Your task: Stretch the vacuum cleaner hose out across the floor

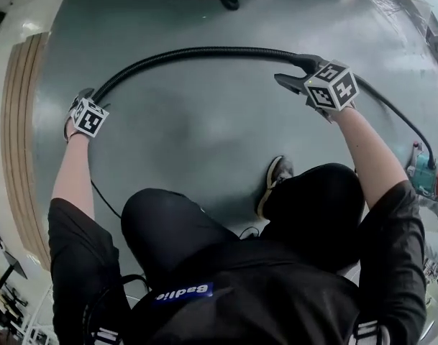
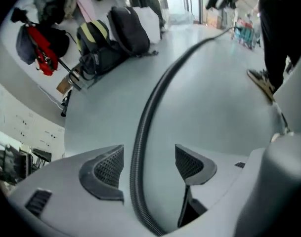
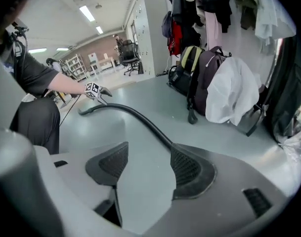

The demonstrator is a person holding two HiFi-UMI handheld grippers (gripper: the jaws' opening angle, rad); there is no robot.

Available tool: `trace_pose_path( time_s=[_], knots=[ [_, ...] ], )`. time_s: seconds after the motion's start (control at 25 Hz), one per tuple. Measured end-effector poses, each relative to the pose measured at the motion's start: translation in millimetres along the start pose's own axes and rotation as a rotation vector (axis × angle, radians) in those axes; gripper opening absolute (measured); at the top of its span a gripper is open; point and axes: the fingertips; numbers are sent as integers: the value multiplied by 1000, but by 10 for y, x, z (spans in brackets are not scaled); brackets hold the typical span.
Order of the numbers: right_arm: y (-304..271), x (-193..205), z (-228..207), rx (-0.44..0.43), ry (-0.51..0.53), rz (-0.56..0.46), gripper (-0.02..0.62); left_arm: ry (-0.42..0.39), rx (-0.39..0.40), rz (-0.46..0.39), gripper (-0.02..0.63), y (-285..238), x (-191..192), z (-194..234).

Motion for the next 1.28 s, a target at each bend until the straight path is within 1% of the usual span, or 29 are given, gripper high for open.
trace_pose_path(
  time_s=[0.12,0.24,0.28,0.4,0.48,0.56,0.68,0.8,0.88,0.96,1.0,1.08,1.2,1.28],
  knots=[
    [-208,-200,-6,-61,0,-86,253,101,17,-215,319,240,-874,-287],
    [-447,-336,34,-131,9,-162,253,158,20,-377,319,511,-1584,-495],
    [-520,-376,43,-153,0,-186,253,176,27,-419,319,594,-1774,-562],
    [-673,-499,22,-204,-65,-237,253,213,82,-525,319,857,-2229,-760],
    [-683,-691,-41,-214,-100,-270,253,221,97,-579,319,1088,-2466,-765],
    [-562,-964,-6,-218,-122,-309,253,235,109,-623,318,1423,-2664,-727],
    [-197,-1387,330,-263,-108,-353,253,231,153,-695,314,2174,-2929,-723],
    [188,-1929,492,-295,-63,-400,253,176,163,-791,293,2929,-3361,-490],
    [492,-2248,534,-297,-69,-427,253,146,165,-819,281,3359,-3615,-397],
    [912,-2529,594,-289,-102,-460,253,136,170,-832,279,3806,-3839,-393],
    [1168,-2658,635,-286,-118,-481,253,142,175,-843,276,4038,-3962,-415],
    [1730,-2833,799,-289,-134,-513,252,165,192,-865,250,4517,-4198,-564],
    [2610,-2940,1196,-312,-156,-540,252,222,234,-898,239,5311,-4488,-926],
    [3194,-2948,1418,-307,-193,-562,253,273,264,-915,225,5849,-4651,-1174]
  ],
)
Point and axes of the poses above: the fingertips, and each gripper's own axes: y backward along the fingers, z to its left, x out of its underside, and after that the axes turned 4 degrees about -z, right-handed
